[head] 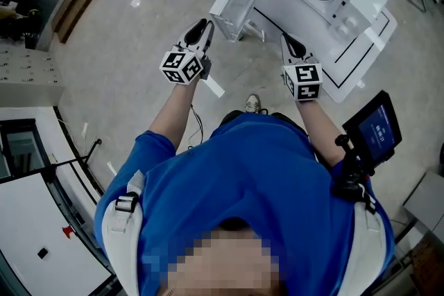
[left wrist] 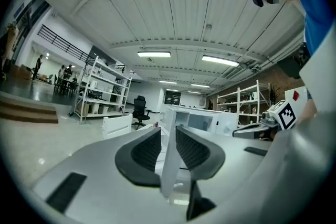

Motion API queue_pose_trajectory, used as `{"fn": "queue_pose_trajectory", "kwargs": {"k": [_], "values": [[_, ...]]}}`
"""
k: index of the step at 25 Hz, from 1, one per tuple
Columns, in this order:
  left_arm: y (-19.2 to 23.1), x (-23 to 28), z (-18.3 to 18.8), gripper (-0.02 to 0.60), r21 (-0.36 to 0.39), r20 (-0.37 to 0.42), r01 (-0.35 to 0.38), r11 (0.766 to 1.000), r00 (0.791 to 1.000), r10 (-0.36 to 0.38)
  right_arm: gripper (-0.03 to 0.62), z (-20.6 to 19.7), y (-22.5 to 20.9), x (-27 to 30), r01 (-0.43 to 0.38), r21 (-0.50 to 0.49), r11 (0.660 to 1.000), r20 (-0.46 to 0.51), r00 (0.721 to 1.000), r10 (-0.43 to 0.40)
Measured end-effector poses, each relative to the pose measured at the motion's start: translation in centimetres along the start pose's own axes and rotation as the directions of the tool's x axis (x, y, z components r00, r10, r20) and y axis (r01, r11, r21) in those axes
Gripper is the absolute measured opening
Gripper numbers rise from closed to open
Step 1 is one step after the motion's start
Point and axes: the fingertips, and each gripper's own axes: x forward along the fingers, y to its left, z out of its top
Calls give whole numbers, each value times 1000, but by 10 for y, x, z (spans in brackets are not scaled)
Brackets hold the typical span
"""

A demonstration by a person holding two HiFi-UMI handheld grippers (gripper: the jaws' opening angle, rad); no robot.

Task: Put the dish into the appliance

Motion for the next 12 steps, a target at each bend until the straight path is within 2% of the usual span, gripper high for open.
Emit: {"fn": "queue_pose_trajectory", "kwargs": {"k": [6,12], "values": [[-4,18,2,74,26,-23,61,998,998,-60,3,3,-6,-1,18,-2,1000,4,1000,-18],[-17,25,6,72,47,-24,65,997,998,-64,2,7,-17,-11,45,-2,999,16,999,-45]]}}
